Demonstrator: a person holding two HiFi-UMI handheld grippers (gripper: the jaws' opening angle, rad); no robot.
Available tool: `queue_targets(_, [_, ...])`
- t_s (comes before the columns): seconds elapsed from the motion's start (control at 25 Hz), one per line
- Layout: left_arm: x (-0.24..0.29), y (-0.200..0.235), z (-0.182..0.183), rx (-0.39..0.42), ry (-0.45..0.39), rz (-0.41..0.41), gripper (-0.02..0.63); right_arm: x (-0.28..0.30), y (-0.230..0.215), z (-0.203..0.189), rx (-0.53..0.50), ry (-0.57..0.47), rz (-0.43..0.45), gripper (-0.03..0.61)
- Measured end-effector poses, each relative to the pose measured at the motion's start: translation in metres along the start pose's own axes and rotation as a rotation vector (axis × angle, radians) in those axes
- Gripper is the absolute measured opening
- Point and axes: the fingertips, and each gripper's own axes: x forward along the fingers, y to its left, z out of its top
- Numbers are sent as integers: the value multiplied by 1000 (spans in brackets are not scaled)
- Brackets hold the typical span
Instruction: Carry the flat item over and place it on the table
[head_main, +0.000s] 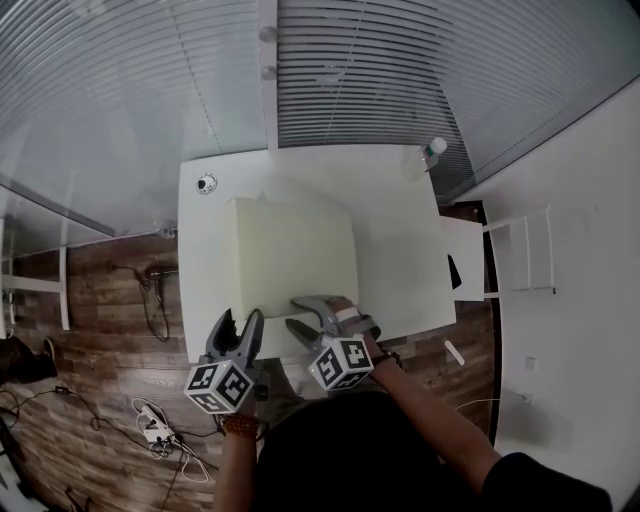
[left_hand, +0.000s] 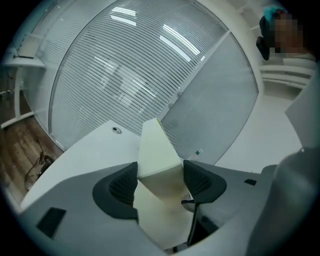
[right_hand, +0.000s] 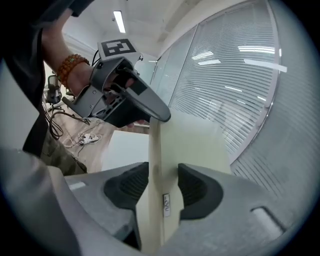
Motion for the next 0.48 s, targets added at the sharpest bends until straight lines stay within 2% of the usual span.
queue_targets(0.12, [12,0,-13,-46,6,0,293,-2,-5,-16,-21,33,-33,147])
queue_targets(0.2, [25,-2,-25,-24,32,10,295,-2,-9,-32,-20,70,-41,147])
queue_targets(0.24, [31,-3,-32,43,59,22,294,-2,-10,-41,-12,87,-38,149])
queue_targets(0.32, [42,-9,-47,260,121,44,245,-1,-9,-58,10,109,-29,153])
queue_targets(0.36, [48,-12,-52,345,141,46,246,0,-9,-66,17,117,-25,150])
queue_targets(0.4, [53,-14,-57,383,150,45,246,0,-9,-73,19,124,-20,149])
queue_targets(0.48, [60,-15,-60,376,149,51,247,-2,-13,-82,35,126,-14,149])
